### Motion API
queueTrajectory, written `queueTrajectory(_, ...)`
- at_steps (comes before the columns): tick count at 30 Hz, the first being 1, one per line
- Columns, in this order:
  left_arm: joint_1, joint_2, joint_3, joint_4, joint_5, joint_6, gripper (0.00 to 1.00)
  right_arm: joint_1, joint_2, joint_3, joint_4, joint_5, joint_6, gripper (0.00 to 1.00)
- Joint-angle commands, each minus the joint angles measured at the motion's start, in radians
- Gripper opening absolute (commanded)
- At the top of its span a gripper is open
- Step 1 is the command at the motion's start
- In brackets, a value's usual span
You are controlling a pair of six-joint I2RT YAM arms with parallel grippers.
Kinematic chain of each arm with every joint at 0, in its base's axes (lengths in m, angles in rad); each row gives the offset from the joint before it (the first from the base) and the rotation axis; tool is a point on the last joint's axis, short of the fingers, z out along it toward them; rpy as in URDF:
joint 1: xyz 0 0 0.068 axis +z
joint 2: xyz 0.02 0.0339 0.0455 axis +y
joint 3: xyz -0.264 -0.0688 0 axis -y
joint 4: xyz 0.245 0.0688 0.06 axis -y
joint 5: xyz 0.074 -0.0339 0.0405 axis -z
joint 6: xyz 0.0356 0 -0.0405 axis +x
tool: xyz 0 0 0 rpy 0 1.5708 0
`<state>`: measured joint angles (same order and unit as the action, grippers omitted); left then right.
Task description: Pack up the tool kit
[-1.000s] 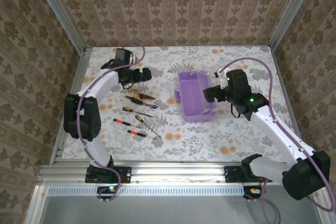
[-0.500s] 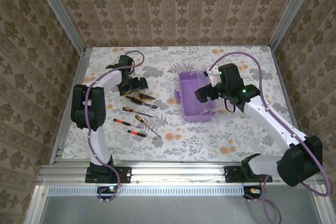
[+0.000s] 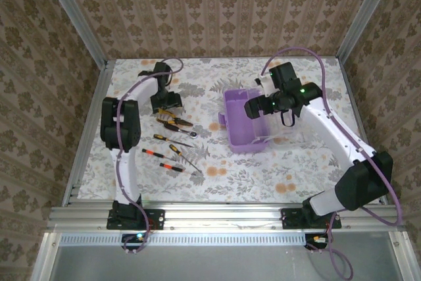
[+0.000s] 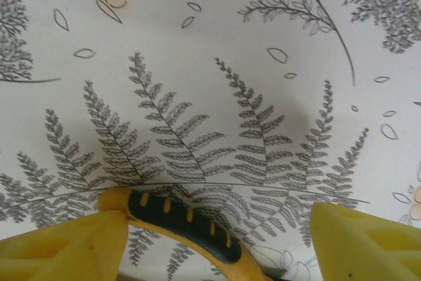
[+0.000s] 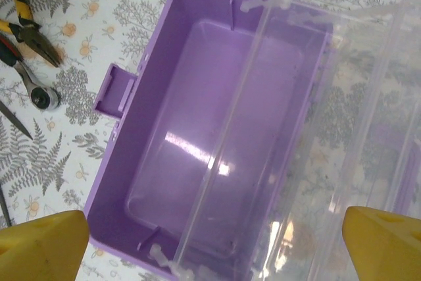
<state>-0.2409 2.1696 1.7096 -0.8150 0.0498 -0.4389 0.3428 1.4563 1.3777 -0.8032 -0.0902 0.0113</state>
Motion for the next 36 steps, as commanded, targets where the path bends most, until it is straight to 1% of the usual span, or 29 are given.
queueTrajectory(1,0.003,0.07,0.029,-0.061,-0.031,0.014,0.71,0.0,0.009,0.041,-0.101,-0.013,0.031,1.0)
queueTrajectory(7,0.004,0.085,0.048,-0.074,-0.059,0.022,0.67,-0.004,0.016,0.037,-0.103,0.001,0.021,1.0)
queueTrajectory(10,0.006,0.093,0.066,-0.077,-0.092,0.038,0.67,-0.004,0.017,0.035,-0.1,-0.002,0.022,1.0)
queueTrajectory(15,0.013,0.12,0.128,-0.11,-0.086,0.066,0.67,-0.003,0.009,0.027,-0.096,0.001,0.015,1.0)
queueTrajectory(17,0.013,0.101,0.128,-0.12,-0.122,0.104,0.7,-0.004,0.004,0.024,-0.097,0.0,0.013,1.0)
queueTrajectory(20,0.012,0.061,0.126,-0.138,-0.217,0.22,0.76,-0.004,-0.01,0.015,-0.097,0.003,0.011,1.0)
queueTrajectory(22,0.012,0.033,0.124,-0.148,-0.249,0.323,0.79,-0.003,-0.021,0.008,-0.096,0.004,0.011,1.0)
queueTrajectory(26,0.011,-0.007,0.115,-0.146,-0.285,0.472,0.79,-0.004,-0.03,0.0,-0.095,0.003,0.015,1.0)
queueTrajectory(31,-0.004,-0.031,0.082,-0.099,-0.322,0.652,0.75,-0.004,-0.04,-0.007,-0.097,0.001,0.021,1.0)
queueTrajectory(33,-0.011,-0.028,0.079,-0.083,-0.333,0.716,0.72,-0.004,-0.042,-0.006,-0.102,0.001,0.021,1.0)
queueTrajectory(34,-0.013,-0.025,0.083,-0.081,-0.312,0.756,0.7,-0.004,-0.042,-0.007,-0.105,0.002,0.021,1.0)
queueTrajectory(36,-0.012,-0.022,0.094,-0.087,-0.238,0.822,0.7,-0.004,-0.04,-0.004,-0.113,0.004,0.021,1.0)
